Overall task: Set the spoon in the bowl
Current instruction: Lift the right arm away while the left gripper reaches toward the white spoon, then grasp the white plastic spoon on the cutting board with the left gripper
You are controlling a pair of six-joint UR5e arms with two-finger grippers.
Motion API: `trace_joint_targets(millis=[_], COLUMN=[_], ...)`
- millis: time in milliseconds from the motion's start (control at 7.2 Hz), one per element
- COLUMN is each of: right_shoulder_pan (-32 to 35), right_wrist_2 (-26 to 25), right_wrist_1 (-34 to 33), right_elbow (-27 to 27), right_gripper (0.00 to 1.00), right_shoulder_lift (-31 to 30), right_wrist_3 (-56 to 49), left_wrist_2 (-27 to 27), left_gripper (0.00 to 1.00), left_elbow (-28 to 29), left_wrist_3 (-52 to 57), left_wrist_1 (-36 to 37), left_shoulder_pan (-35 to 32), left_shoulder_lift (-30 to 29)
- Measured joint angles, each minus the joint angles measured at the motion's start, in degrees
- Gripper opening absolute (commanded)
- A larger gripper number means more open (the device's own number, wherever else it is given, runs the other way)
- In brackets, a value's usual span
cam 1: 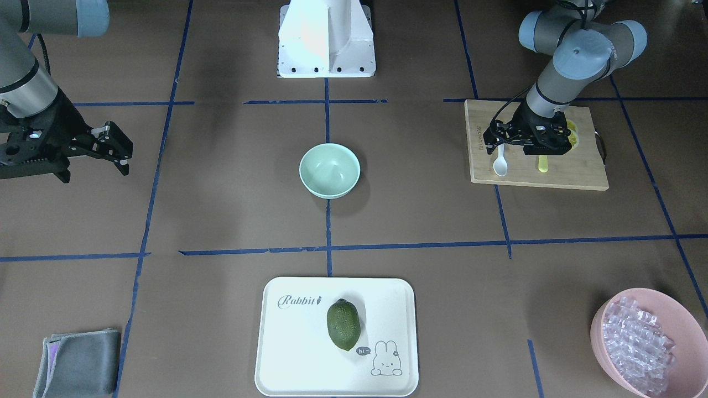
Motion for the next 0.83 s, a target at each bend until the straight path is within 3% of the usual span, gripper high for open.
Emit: trace_joint_targets(millis=[417,833], right_shoulder_pan=[0.75,0.92], right_wrist_2=[0.07,0.07], right_wrist_1=[-0.07,-0.06], right_elbow=[0.04,0.03], right_gripper=[1.00,1.00], right_shoulder_lift=[0.04,0.06], right_wrist_3=[-0.01,-0.01], left_wrist_2=[-0.01,0.05], left_gripper=[0.90,0.56], left_elbow=[0.57,0.77], left_wrist_3=[-0.03,-0.15], left_wrist_1=[0.03,0.05], left_shoulder_pan=[0.92,1.38], left_shoulder_lift=[-0.01,0.00])
